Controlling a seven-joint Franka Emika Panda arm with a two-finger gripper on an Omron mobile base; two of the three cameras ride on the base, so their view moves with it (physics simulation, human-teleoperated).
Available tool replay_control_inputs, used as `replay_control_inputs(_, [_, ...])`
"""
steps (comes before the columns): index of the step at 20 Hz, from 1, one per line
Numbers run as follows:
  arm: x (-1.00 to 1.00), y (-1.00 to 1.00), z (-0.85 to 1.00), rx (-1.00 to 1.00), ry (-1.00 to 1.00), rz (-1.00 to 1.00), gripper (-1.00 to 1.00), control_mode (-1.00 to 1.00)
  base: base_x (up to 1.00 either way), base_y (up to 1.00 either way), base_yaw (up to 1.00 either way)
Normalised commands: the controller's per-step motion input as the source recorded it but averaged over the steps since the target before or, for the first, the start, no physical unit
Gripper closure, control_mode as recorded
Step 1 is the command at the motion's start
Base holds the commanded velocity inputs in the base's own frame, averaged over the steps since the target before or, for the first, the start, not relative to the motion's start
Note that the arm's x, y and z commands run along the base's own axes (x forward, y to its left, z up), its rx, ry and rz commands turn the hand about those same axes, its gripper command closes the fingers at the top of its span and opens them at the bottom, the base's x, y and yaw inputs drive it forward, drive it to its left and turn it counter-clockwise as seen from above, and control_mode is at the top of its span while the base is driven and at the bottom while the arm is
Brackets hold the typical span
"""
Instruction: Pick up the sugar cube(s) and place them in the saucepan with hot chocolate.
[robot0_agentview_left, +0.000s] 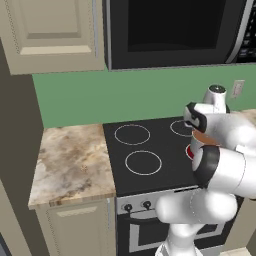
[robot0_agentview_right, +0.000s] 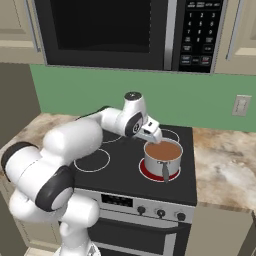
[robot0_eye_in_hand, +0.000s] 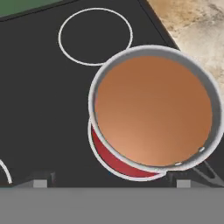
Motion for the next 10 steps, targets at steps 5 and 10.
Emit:
replay_control_inputs(5, [-0.34,0.83,0.25,-0.01,-0.07,0.17,-1.0,-1.0,0.0,0.0,0.0])
replay_control_inputs(10, [-0.38,0.98,0.06,-0.02,0.0,0.19,-1.0,-1.0,0.0,0.0,0.0])
